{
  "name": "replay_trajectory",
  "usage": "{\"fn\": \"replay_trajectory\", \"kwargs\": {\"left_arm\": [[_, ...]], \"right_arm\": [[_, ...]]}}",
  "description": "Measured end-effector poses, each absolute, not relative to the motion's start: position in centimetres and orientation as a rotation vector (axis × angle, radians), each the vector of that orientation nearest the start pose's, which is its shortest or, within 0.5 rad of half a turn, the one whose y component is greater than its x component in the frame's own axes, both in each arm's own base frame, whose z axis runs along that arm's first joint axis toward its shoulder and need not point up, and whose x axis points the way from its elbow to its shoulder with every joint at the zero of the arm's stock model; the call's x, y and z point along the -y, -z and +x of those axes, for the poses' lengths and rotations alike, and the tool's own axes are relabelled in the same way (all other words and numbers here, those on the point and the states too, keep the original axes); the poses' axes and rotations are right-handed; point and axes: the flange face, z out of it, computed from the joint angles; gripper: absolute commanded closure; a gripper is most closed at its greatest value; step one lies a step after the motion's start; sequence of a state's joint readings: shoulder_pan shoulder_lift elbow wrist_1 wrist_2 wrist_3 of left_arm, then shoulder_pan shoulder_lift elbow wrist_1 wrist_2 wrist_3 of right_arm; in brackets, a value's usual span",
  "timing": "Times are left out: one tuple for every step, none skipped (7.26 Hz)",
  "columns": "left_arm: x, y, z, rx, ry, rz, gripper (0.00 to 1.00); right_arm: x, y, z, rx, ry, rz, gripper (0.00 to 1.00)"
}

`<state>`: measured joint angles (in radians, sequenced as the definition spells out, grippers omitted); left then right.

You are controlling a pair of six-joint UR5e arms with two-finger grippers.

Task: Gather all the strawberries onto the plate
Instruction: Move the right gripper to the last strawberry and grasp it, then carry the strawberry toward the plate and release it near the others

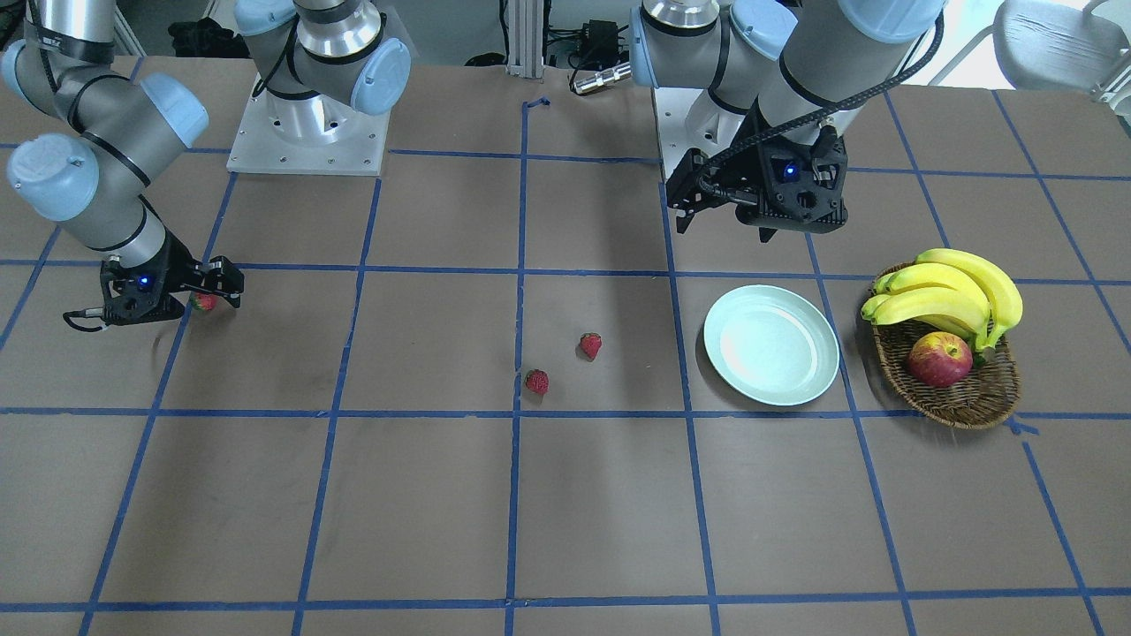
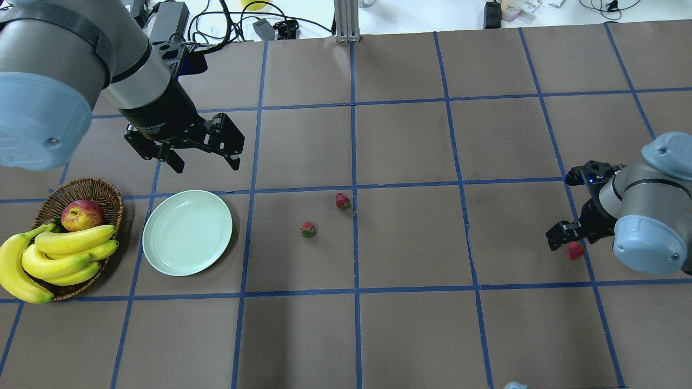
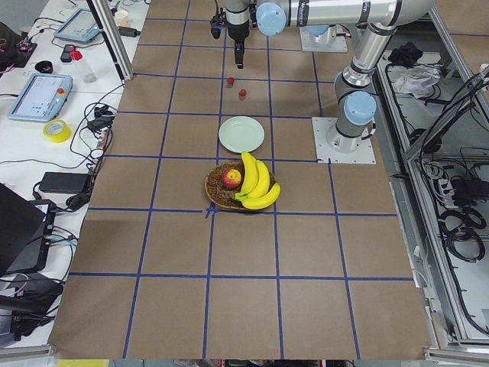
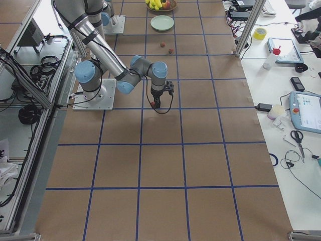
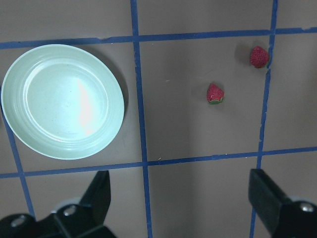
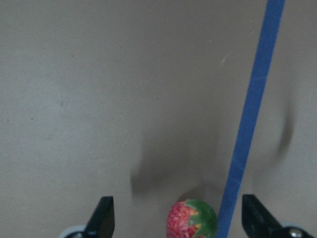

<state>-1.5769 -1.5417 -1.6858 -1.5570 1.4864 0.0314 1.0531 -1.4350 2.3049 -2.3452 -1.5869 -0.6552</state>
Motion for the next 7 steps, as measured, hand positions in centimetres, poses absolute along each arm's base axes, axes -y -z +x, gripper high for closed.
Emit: {"fn": "replay_trajectory", "kwargs": {"left_arm": [[46.98,-44.74,-14.46,-3.224,-0.115,0.055,0.0],[46.97,-44.73,-14.46,-3.224,-0.115,0.055,0.0],[46.97,-44.73,-14.46,-3.224,-0.115,0.056,0.0],[46.97,-44.73,-14.46,-3.225,-0.115,0.055,0.0],[46.96,-44.7,-14.46,-3.225,-0.116,0.054,0.0],[46.97,-44.67,-14.46,-3.225,-0.117,0.053,0.0],[46.98,-44.64,-14.47,-3.225,-0.119,0.051,0.0]], "right_arm": [[41.19,-17.23,-8.42,-3.094,-0.155,-0.21,0.31],[41.05,-17.05,-8.52,-3.102,-0.175,-0.207,0.47],[40.94,-16.95,-8.6,-3.11,-0.191,-0.208,0.65],[40.86,-16.91,-8.7,-3.118,-0.205,-0.211,0.75],[40.78,-16.89,-8.8,-3.127,-0.219,-0.213,0.78],[40.75,-16.91,-8.86,-3.132,-0.224,-0.215,0.81],[40.76,-16.93,-8.84,-3.134,-0.225,-0.215,0.81]]}}
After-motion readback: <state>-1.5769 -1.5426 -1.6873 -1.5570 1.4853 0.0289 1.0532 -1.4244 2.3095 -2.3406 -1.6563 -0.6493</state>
